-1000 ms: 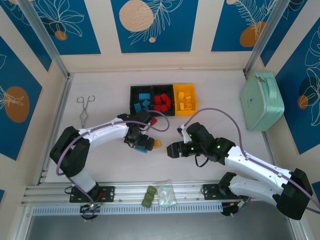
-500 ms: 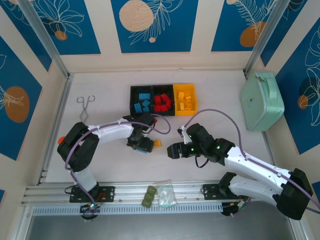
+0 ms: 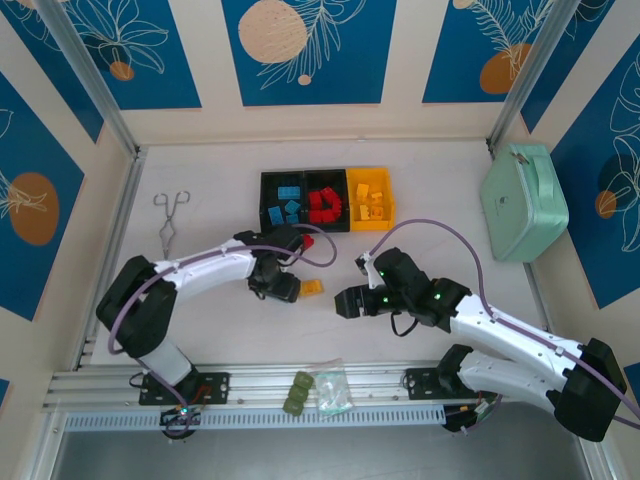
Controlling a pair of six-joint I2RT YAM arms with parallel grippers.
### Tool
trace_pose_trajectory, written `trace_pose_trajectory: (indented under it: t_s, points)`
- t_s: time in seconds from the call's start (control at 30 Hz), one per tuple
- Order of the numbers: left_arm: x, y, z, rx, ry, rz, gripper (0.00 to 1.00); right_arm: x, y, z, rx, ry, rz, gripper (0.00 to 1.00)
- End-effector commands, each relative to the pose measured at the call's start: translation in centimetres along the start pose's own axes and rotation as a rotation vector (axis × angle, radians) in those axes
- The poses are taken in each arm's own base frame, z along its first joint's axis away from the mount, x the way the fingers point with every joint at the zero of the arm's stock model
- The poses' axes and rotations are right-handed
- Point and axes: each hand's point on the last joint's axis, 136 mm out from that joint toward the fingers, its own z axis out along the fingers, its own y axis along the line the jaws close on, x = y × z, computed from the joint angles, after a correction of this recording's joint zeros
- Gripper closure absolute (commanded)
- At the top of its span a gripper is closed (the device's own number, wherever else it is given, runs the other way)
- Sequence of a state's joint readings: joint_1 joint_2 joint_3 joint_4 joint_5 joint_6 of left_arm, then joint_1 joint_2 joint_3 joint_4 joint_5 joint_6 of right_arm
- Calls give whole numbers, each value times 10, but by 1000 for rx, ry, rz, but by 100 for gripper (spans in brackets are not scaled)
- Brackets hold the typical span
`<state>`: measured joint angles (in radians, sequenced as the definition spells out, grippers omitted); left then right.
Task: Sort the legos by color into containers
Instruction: Pick up the lego from the middle-left of the table, then place the lego in the container.
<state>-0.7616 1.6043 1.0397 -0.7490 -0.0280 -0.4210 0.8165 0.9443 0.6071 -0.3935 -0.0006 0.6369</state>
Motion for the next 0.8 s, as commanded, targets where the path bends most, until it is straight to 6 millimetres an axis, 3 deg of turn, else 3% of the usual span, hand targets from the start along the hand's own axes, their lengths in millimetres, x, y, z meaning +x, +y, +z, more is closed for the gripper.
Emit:
trace_pose_trajectory:
  t_s: [0.0, 0.17, 0.37, 0.77]
  points:
    - [-2, 7, -20, -23, -22, 1, 38, -5, 3, -2, -19, -26, 3, 25]
    - [-27, 14, -41, -13, -82, -29, 39, -17, 8, -6, -27, -68, -4, 25]
    - [-71, 28, -65, -11, -171, -75, 39, -32, 14, -5, -40, -101, -12, 25]
    - [-158, 59, -78, -53, -230, -96, 39, -55, 24, 18, -42, -81, -7, 26]
